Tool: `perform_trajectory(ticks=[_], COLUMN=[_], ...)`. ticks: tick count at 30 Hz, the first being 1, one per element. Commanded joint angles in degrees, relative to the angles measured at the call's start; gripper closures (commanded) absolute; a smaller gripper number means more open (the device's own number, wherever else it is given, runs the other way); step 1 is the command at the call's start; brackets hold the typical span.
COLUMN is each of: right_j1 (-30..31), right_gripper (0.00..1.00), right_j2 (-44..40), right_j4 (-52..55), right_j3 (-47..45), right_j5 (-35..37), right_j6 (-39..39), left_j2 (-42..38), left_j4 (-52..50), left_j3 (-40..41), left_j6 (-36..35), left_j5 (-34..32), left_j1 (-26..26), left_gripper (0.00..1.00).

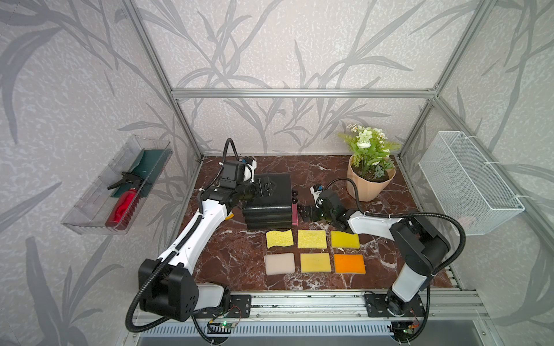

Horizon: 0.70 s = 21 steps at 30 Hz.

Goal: Take the sponge out of the drawer
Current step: Close the drawer of the storage box.

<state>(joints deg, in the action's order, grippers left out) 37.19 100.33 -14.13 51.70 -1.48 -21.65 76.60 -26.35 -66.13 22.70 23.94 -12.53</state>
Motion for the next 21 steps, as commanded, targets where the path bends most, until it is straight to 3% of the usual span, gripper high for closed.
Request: perform_trajectory(ticks=[1, 21], right_j1=[0.1, 1.6], right_gripper=[0.01, 0.01], right_j2=[-0.2, 8.5], right_j4=[3.2, -1.6], right_j3=[1.2, 4.5], right_j5=[3.5, -2.7], right_j6=[2.1, -0.6], left_j2=[0.4, 0.4], left_j4=[-3.3, -3.1], left_j3=[1.9, 2.0], left_j6=[0.4, 0.5], left_j5=[0.5, 0.8], left_j1=[0.2, 0.2], left_gripper=[0.06, 0.06])
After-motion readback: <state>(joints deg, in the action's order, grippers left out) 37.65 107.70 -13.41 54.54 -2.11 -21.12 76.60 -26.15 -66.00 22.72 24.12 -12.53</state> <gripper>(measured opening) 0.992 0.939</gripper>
